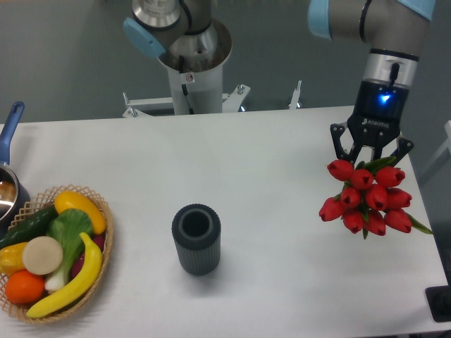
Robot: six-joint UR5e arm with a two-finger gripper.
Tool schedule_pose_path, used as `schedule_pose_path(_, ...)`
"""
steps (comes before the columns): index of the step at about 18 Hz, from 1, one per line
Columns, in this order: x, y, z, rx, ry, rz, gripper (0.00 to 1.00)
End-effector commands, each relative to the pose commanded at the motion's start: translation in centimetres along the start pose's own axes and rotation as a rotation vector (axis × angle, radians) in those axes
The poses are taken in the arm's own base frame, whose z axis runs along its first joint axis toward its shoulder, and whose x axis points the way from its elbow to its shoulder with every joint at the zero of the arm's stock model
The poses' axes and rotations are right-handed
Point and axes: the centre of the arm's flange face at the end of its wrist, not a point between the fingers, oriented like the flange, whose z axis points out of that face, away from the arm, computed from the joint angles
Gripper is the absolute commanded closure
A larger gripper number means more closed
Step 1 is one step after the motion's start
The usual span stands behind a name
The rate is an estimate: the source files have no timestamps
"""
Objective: Insert the flowers into the vase
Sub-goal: 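Lift the bunch of red tulips held in the gripper upward, then carry the tulips over the black vase, stems pointing down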
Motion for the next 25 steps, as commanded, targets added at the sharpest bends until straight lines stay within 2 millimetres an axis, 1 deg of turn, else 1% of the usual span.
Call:
schedule_pose_path(2,0.6,0.5,0.4,-0.005,0.011,-0.001,0.64)
schedule_pose_path(3,0.4,0.3,0.1,-0.003,0.005,-0.005,0.64)
schedule_pose_path(7,0.5,0.5,0.1,-0.001,0.007,-0.01,0.64)
schedule_pose_path(13,1.1,-0.3,0.5,0.001,0.017,-0.006,0.64)
schedule_pose_path(14,1.2,-0.8,0.4,0.005,0.013,0.003,0.64)
schedule_pose_path(15,1.7,-2.1,0.6,0.012,0.017,0.024,0.64)
schedule_pose_path(16,1.9,-2.9,0.6,0.017,0.018,0.025,0.64)
schedule_pose_path(17,2.1,-4.2,0.6,0.026,0.016,0.016,0.64)
schedule_pose_path(19,2.8,-5.8,0.7,0.035,0.02,0.018,0.64)
schedule_pose_path(22,4.3,-7.5,1.6,0.051,0.038,0.055,0.64)
schedule_pose_path(24,5.4,-8.8,1.9,0.126,0.08,0.084,0.64)
schedule_pose_path(25,5.7,-9.1,1.9,0.173,0.112,0.086,0.64)
